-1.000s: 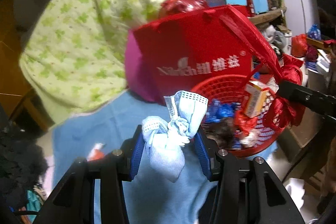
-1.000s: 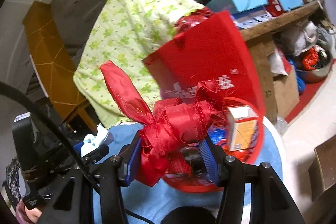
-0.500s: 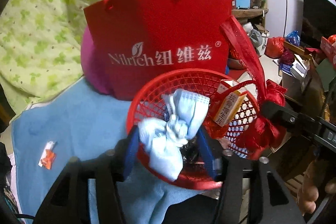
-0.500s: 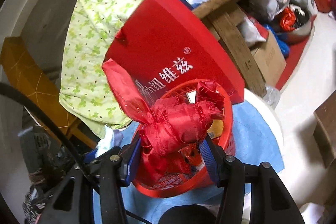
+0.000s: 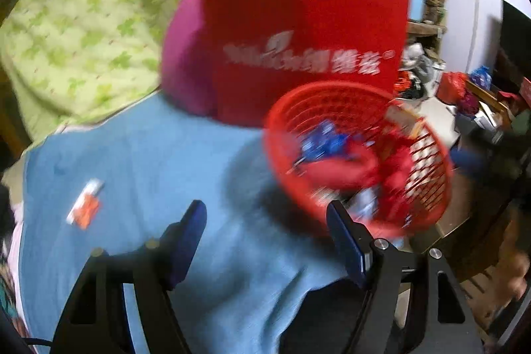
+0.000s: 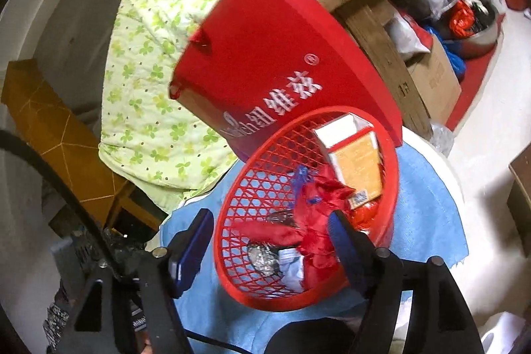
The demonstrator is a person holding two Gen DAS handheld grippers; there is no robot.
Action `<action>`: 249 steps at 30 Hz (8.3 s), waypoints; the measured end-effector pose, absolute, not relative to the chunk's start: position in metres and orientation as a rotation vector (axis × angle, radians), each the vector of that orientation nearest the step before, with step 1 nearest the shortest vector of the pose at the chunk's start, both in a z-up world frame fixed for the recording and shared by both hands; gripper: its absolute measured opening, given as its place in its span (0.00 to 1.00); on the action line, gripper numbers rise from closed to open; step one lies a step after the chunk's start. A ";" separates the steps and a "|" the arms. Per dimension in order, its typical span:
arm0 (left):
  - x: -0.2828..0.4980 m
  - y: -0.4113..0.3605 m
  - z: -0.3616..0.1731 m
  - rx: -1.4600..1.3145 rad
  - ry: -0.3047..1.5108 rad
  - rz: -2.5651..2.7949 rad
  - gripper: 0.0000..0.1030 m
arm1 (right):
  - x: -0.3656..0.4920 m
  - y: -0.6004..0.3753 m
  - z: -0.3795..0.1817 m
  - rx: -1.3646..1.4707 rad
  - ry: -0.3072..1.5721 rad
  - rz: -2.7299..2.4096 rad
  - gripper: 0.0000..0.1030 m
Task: Collect trash
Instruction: 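Move both open tools back over the blue towel toward the white box, then lower the right tool onto the orange wrapper beside the white box, then grasp the white medicine box with the left tool while the right tool grasps the orange wrapper, then carry the white box and orange wrapper over the red basket, then open the left tool to drop the white box into the basket while the right tool releases the wrapper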
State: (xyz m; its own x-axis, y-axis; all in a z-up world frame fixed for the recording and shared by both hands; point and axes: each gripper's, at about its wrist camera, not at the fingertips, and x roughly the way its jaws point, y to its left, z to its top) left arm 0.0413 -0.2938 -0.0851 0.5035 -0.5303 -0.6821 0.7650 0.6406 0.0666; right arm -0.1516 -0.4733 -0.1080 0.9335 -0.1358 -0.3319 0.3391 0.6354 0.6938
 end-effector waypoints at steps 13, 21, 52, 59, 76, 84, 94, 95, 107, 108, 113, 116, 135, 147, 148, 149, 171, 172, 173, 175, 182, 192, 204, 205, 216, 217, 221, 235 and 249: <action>0.110 -0.102 -0.128 0.268 0.736 -0.370 0.73 | -0.061 -0.364 -0.070 0.607 0.376 -0.018 0.73; 0.139 -0.022 -0.157 0.199 0.767 -0.222 0.73 | 0.068 -0.283 -0.104 0.540 0.641 0.136 0.72; 0.256 0.041 -0.177 0.148 0.733 -0.241 0.73 | 0.368 -0.238 -0.230 0.659 0.998 -0.023 0.30; 0.342 -0.015 -0.178 0.229 0.755 -0.356 0.73 | 0.356 -0.270 -0.222 0.633 0.991 0.014 0.23; 0.419 -0.110 -0.219 0.450 0.851 -0.583 0.73 | 0.316 -0.337 -0.228 0.779 0.922 0.170 0.55; 0.433 -0.100 -0.224 0.353 0.866 -0.663 0.56 | 0.340 -0.309 -0.220 0.721 0.974 0.145 0.59; 0.404 -0.052 -0.221 0.338 0.892 -0.567 0.55 | 0.393 -0.272 -0.222 0.738 1.067 -0.062 0.64; 0.403 -0.047 -0.221 0.326 0.899 -0.553 0.55 | 0.396 -0.269 -0.221 0.723 1.068 -0.084 0.64; 0.348 -0.021 -0.186 0.211 0.857 -0.329 0.55 | 0.379 -0.247 -0.206 0.508 1.030 -0.112 0.36; 0.339 -0.022 -0.179 0.207 0.848 -0.314 0.55 | 0.370 -0.248 -0.202 0.499 1.023 -0.109 0.36; 0.299 -0.033 -0.143 0.194 0.763 -0.276 0.55 | 0.313 -0.261 -0.175 0.455 0.957 -0.075 0.36; 0.265 -0.051 -0.118 0.213 0.692 -0.272 0.55 | 0.272 -0.269 -0.151 0.427 0.901 -0.054 0.36; 0.109 -0.127 -0.016 0.232 0.464 -0.372 0.55 | 0.047 -0.294 -0.026 0.282 0.558 -0.066 0.36; 0.066 -0.157 0.000 0.265 0.411 -0.407 0.55 | -0.031 -0.327 -0.003 0.309 0.436 -0.149 0.36; 0.064 -0.159 0.001 0.269 0.408 -0.409 0.55 | -0.034 -0.329 -0.002 0.313 0.430 -0.153 0.36; 0.062 -0.162 0.001 0.273 0.405 -0.411 0.55 | -0.037 -0.332 -0.002 0.318 0.423 -0.158 0.36; 0.028 -0.221 0.004 0.349 0.374 -0.528 0.55 | -0.088 -0.385 -0.005 0.380 0.366 -0.284 0.36; 0.026 -0.224 0.003 0.351 0.375 -0.534 0.55 | -0.091 -0.387 -0.006 0.382 0.365 -0.289 0.36; 0.026 -0.226 0.003 0.353 0.375 -0.539 0.55 | -0.092 -0.388 -0.006 0.383 0.364 -0.291 0.36; 0.023 -0.231 0.002 0.359 0.375 -0.548 0.55 | -0.095 -0.391 -0.007 0.389 0.364 -0.296 0.36; 0.020 -0.244 0.000 0.372 0.382 -0.574 0.55 | -0.103 -0.403 -0.010 0.406 0.361 -0.317 0.36; 0.012 -0.263 -0.006 0.405 0.384 -0.605 0.55 | -0.113 -0.421 -0.017 0.447 0.359 -0.342 0.36; 0.002 -0.285 -0.014 0.442 0.393 -0.635 0.55 | -0.125 -0.439 -0.026 0.489 0.356 -0.367 0.36; 0.001 -0.287 -0.014 0.447 0.392 -0.637 0.55 | -0.126 -0.440 -0.028 0.494 0.356 -0.368 0.36; -0.007 -0.303 -0.020 0.473 0.395 -0.656 0.55 | -0.135 -0.454 -0.037 0.541 0.355 -0.383 0.36; -0.008 -0.304 -0.020 0.476 0.395 -0.658 0.55 | -0.136 -0.455 -0.038 0.544 0.355 -0.385 0.36; -0.010 -0.308 -0.022 0.484 0.398 -0.662 0.55 | -0.139 -0.459 -0.040 0.558 0.354 -0.389 0.36; -0.015 -0.317 -0.029 0.507 0.407 -0.682 0.55 | -0.145 -0.467 -0.046 0.589 0.356 -0.401 0.36; -0.015 -0.323 -0.034 0.526 0.418 -0.687 0.55 | -0.147 -0.471 -0.051 0.612 0.359 -0.409 0.36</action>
